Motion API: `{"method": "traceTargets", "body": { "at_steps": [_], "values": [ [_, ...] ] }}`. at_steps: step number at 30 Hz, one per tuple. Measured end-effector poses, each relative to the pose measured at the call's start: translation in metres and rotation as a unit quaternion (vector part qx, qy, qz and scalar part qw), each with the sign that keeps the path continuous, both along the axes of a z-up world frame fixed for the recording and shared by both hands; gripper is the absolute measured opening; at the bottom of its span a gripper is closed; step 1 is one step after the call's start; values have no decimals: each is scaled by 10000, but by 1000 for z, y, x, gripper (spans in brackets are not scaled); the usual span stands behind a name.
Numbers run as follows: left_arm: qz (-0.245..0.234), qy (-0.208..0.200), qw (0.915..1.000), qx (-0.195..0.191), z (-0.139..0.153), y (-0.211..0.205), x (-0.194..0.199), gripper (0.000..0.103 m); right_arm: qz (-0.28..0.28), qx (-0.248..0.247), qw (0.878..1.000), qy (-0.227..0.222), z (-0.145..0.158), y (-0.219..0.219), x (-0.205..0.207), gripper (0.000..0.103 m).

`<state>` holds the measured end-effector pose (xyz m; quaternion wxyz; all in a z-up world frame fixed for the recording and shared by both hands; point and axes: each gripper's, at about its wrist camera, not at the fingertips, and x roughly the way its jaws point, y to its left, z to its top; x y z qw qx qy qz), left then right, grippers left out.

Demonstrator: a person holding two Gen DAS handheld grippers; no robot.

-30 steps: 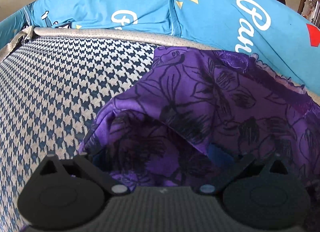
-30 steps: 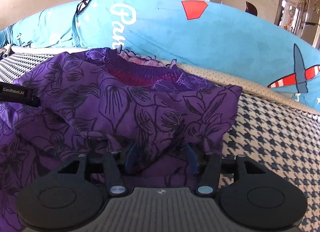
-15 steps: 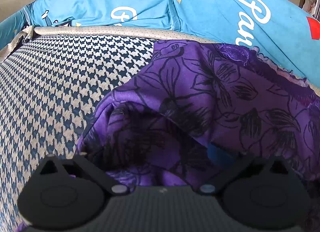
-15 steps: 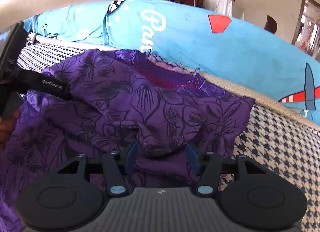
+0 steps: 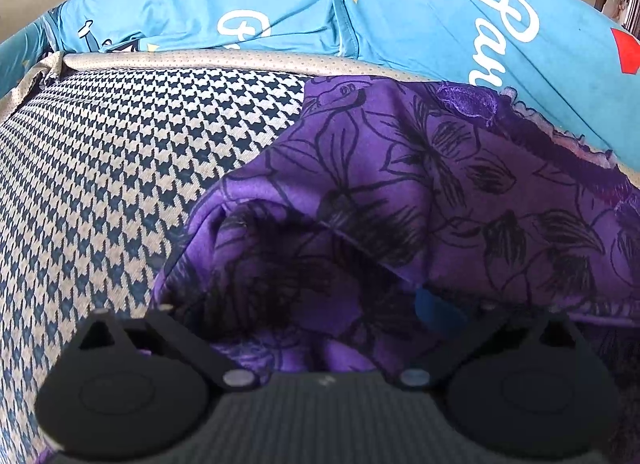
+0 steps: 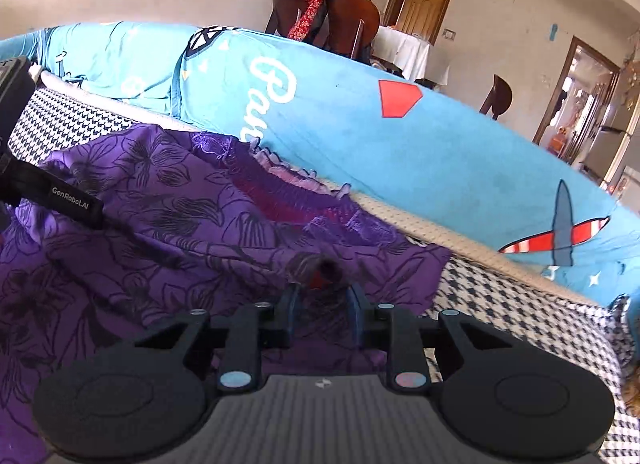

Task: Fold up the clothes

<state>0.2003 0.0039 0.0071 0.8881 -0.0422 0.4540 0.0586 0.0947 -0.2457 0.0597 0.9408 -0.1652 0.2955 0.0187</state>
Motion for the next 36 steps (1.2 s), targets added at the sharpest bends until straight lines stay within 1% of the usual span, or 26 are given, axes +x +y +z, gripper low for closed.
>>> {"method": "traceTargets", "body": {
  "at_steps": [2,6,9,11,13,16,18,22,25,27,28,30,33,35,36],
  "values": [
    [-3,9,10000,4,1,0,0,103,34,76,9999,124,5,-5,-2,26],
    [95,27,9999,-79,7,2,-2,103,-142,371,9992,62,11,-16,-3,28],
    [166,-160,9997,-26,15,0,-8,103,-344,771,9964,22,11,-24,2,30],
    [171,-347,9992,42,22,-3,-11,103,-445,944,9945,-37,8,-27,7,36],
    [124,-520,9986,31,27,-6,-13,103,-545,1105,9924,-36,4,-29,14,36],
    [7,-738,9973,-58,34,-12,-14,103,-602,1549,9861,50,-2,-31,24,36],
    [-90,-737,9972,-54,32,-17,-11,103,-565,1693,9839,61,-6,-27,29,36],
    [-318,-598,9977,-2,21,-28,-7,103,-346,1728,9843,121,-15,-10,38,36],
    [-454,-472,9978,86,13,-34,-6,103,-133,1622,9862,321,-24,3,43,37],
    [-526,-399,9976,190,8,-37,-5,103,-28,1463,9872,635,-35,12,46,40],
    [-567,-345,9975,250,6,-38,-5,103,15,1339,9889,637,-39,15,45,43],
    [-605,-321,9971,320,2,-39,-6,103,96,1104,9920,606,-45,20,42,44],
    [-629,-301,9969,375,0,-40,-8,103,-1,1285,9895,663,-43,16,43,45],
    [-719,-250,9959,485,-3,-43,-9,103,-39,1309,9891,672,-43,18,44,47],
    [-764,-291,9952,545,-3,-44,-11,103,-56,1317,9890,675,-43,19,44,48]
  ]
}}
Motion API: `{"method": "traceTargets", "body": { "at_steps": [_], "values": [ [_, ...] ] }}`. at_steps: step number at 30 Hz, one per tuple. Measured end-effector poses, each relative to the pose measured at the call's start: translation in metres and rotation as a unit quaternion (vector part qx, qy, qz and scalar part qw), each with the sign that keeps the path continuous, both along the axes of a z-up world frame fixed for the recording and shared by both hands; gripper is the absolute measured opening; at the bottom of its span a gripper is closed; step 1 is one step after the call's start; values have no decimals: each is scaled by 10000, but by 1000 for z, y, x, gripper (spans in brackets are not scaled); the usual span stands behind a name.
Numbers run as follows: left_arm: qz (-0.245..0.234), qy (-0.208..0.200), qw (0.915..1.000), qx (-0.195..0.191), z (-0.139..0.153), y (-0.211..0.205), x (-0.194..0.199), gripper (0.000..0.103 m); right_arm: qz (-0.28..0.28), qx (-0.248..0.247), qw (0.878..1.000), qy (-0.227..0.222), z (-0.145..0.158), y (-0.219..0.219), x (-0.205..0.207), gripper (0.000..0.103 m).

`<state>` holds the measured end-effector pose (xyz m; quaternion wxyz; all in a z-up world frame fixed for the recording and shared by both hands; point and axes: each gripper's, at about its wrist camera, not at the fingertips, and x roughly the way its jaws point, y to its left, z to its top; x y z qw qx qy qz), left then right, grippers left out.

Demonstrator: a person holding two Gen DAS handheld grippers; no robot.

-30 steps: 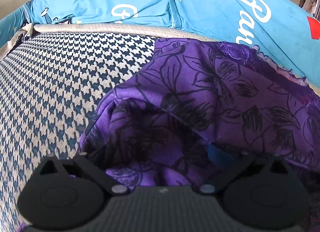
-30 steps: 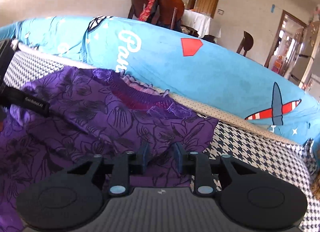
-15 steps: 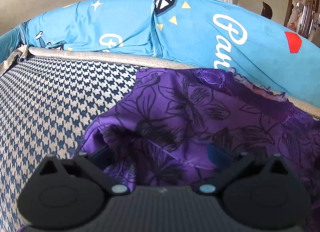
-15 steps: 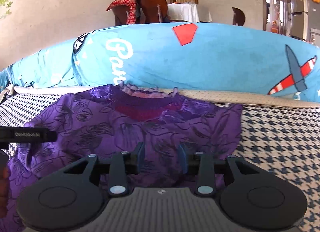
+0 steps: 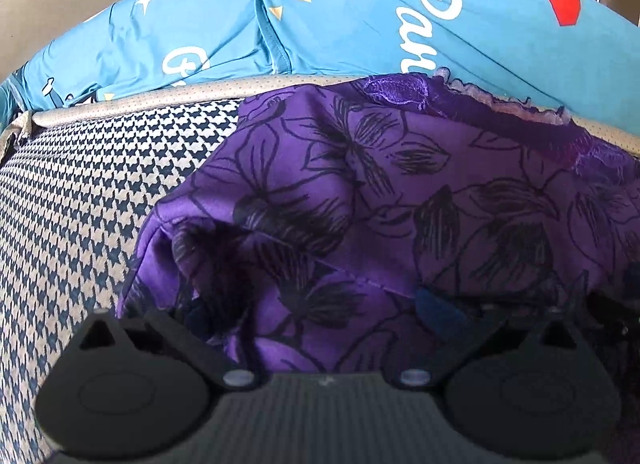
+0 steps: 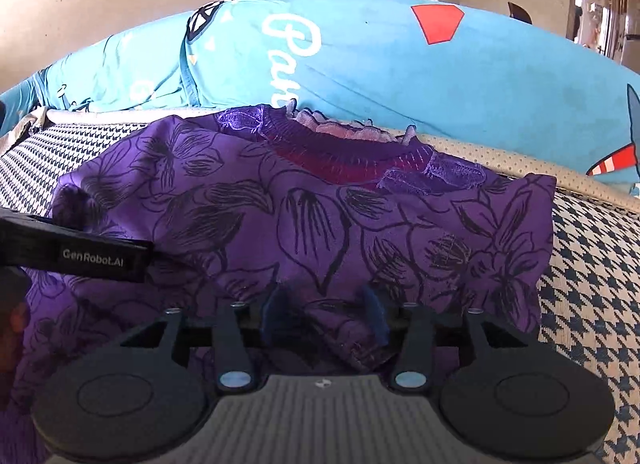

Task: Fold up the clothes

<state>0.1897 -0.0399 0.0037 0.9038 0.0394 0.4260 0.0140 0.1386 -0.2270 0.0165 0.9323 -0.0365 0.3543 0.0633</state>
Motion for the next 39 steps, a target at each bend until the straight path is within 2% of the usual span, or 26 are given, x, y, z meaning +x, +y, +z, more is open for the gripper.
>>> {"method": "traceTargets", "body": {
  "at_steps": [9,11,13,17,22,24,28,34,39],
  "values": [
    [-101,-31,9999,-13,0,5,-7,103,-159,66,9998,52,0,8,2,67],
    [-98,-13,10000,8,1,7,-11,103,-52,40,9999,139,2,12,0,82],
    [-147,12,9999,53,3,8,-17,103,103,11,9996,275,2,17,-4,91],
    [-190,-66,9997,103,10,13,-30,103,138,-119,9997,143,9,32,-22,91],
    [-249,11,9996,119,16,20,-50,103,-319,424,9983,230,15,36,-40,91],
    [-270,101,9996,4,16,24,-60,103,-540,684,9957,326,15,38,-48,91],
    [-314,244,9991,-124,13,30,-80,103,-843,771,9933,198,17,47,-73,91],
    [-417,200,9989,-53,13,35,-112,103,-735,498,9960,59,12,63,-110,91],
    [-380,209,9990,-119,9,42,-134,103,-649,659,9950,387,-3,68,-131,92]
  ]
}}
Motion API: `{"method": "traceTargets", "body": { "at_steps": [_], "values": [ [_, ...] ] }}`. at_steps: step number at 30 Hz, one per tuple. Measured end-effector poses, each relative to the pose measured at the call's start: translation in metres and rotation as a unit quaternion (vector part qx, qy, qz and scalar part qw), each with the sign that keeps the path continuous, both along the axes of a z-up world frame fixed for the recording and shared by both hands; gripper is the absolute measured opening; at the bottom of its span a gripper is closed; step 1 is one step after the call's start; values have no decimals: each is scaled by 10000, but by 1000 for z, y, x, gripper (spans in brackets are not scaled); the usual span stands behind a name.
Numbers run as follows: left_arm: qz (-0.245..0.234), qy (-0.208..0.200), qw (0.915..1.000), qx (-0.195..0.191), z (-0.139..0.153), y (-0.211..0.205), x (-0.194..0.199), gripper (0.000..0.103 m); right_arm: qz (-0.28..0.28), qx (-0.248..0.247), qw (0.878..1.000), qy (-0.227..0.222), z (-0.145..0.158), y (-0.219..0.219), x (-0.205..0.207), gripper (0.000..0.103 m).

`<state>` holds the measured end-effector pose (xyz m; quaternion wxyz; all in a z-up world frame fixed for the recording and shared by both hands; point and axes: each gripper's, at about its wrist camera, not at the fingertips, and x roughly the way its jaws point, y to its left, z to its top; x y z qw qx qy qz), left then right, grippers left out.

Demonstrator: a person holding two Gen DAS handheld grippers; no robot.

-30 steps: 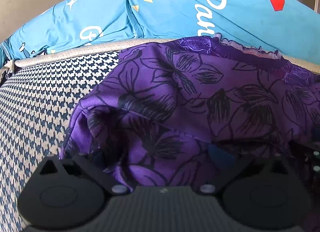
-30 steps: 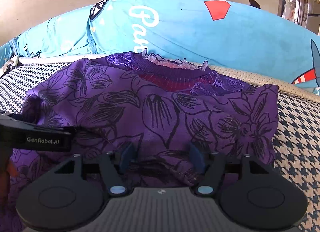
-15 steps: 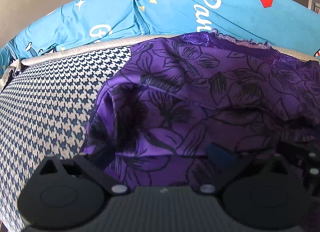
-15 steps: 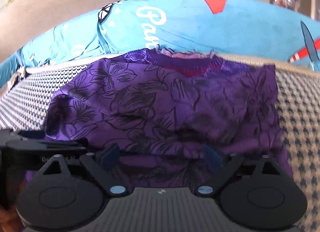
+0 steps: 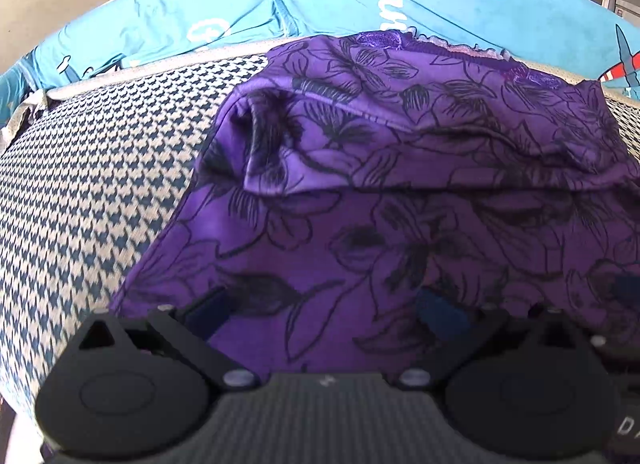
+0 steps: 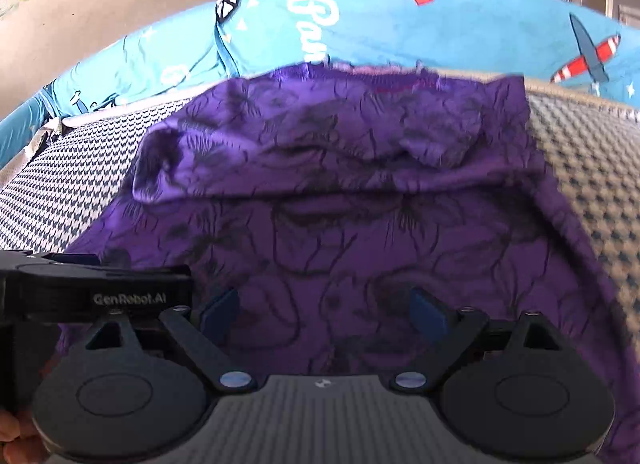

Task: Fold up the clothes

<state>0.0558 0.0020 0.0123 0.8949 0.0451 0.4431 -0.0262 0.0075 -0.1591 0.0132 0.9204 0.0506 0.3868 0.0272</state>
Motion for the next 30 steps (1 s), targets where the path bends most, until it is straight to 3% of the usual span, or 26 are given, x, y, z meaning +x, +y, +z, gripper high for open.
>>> {"method": "traceTargets", "body": {
  "at_steps": [3,5,7,19,30],
  "values": [
    [22,-57,10000,-34,-1,4,-10,103,84,-253,9995,-150,-6,8,-11,93],
    [15,-97,9999,-46,-1,6,-16,103,241,-507,9983,-174,-11,16,-14,103],
    [-11,-149,9999,-25,-3,7,-21,103,331,-733,9965,-246,-15,23,-17,103],
    [-21,-294,9993,-208,-5,20,-41,103,341,-689,9954,-576,-22,20,-26,103],
    [-27,-550,9976,-431,10,30,-74,103,258,-605,9957,-645,-11,25,-53,103]
  ]
}}
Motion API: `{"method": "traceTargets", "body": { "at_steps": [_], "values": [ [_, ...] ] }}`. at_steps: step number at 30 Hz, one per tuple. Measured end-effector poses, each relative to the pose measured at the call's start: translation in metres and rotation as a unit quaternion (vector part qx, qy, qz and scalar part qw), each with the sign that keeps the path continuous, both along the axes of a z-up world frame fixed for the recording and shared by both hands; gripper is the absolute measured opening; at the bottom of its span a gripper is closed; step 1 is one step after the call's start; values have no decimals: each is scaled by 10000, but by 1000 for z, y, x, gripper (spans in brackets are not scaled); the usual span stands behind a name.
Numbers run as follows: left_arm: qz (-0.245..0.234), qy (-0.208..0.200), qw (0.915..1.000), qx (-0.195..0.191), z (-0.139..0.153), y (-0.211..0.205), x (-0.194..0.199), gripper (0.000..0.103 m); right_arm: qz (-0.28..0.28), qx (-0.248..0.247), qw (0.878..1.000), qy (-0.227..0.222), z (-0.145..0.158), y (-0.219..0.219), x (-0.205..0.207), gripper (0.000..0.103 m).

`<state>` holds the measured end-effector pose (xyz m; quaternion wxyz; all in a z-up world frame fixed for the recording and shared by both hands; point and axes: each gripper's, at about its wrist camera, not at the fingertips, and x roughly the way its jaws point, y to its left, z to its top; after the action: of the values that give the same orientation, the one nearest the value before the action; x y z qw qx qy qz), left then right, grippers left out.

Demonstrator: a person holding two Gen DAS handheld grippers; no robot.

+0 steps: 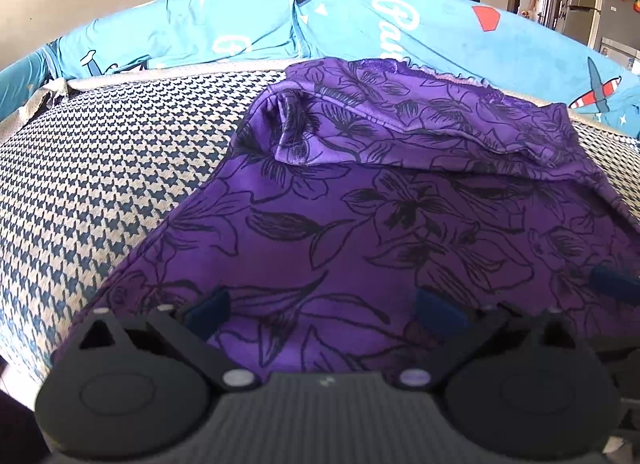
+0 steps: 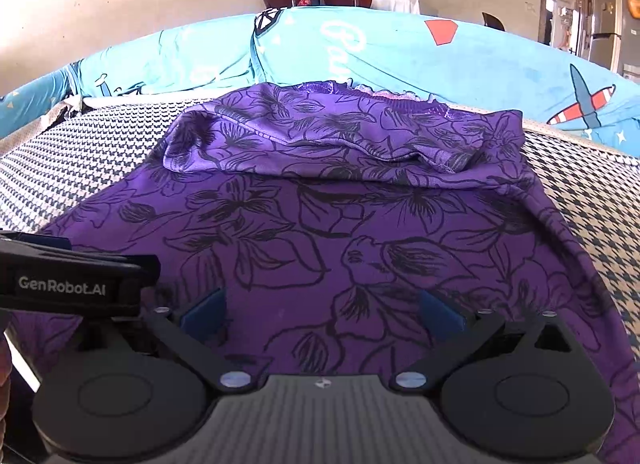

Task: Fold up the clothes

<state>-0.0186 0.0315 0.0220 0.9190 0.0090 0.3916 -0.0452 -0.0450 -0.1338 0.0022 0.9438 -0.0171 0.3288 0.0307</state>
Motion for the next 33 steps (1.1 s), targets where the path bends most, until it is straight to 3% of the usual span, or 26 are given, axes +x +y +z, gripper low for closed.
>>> {"method": "traceTargets", "body": {
  "at_steps": [10,17,20,33],
  "values": [
    [100,-45,9999,-44,7,9,-26,103,-271,225,9994,-59,7,-1,-33,103],
    [37,156,9998,99,2,10,-36,103,-279,292,9990,212,4,-4,-46,103],
    [24,377,9991,208,-6,10,-35,103,-267,119,9990,324,-2,0,-47,103],
    [-50,352,9987,351,-12,7,-37,103,-189,-93,9991,361,-8,3,-54,103]
  ]
}}
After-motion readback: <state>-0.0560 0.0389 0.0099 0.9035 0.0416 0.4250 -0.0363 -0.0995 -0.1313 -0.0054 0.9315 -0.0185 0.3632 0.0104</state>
